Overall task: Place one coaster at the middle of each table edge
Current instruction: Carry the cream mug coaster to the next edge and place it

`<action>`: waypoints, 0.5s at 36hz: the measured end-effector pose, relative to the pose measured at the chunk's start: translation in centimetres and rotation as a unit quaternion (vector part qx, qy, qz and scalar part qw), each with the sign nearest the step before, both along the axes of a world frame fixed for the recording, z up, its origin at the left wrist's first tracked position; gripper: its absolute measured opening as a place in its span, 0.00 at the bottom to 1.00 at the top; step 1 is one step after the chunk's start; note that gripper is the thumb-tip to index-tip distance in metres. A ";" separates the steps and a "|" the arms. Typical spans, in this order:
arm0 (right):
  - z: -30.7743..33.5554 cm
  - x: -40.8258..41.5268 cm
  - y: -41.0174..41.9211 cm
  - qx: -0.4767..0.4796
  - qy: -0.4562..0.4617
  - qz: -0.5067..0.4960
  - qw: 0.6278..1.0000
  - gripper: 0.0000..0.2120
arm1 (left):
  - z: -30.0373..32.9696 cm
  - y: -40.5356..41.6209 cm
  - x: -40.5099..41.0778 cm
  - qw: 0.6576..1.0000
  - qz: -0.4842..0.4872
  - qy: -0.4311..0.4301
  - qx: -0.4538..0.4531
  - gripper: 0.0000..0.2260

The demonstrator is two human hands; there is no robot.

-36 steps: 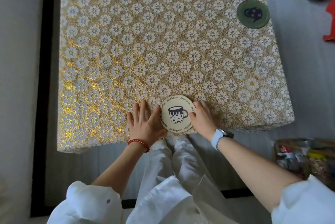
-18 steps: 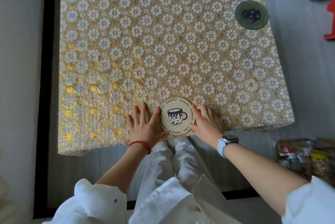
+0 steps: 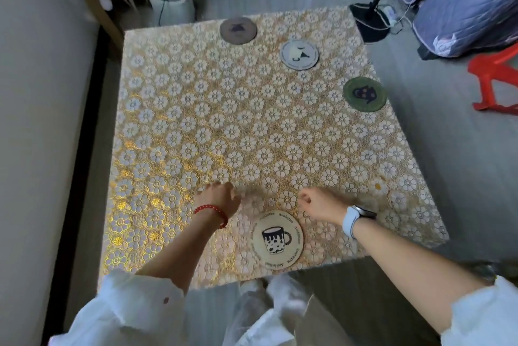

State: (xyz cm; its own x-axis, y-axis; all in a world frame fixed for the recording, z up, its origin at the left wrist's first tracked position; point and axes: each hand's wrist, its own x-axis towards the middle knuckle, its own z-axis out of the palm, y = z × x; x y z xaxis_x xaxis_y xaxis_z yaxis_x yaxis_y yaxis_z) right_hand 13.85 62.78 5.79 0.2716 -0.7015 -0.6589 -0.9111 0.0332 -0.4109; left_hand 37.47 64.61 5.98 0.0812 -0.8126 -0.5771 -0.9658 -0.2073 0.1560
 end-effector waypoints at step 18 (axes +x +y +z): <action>-2.5 1.5 -34.9 -0.187 -0.027 -0.123 0.974 0.11 | -6.3 -29.1 0.0 0.997 0.049 0.005 -0.055 0.33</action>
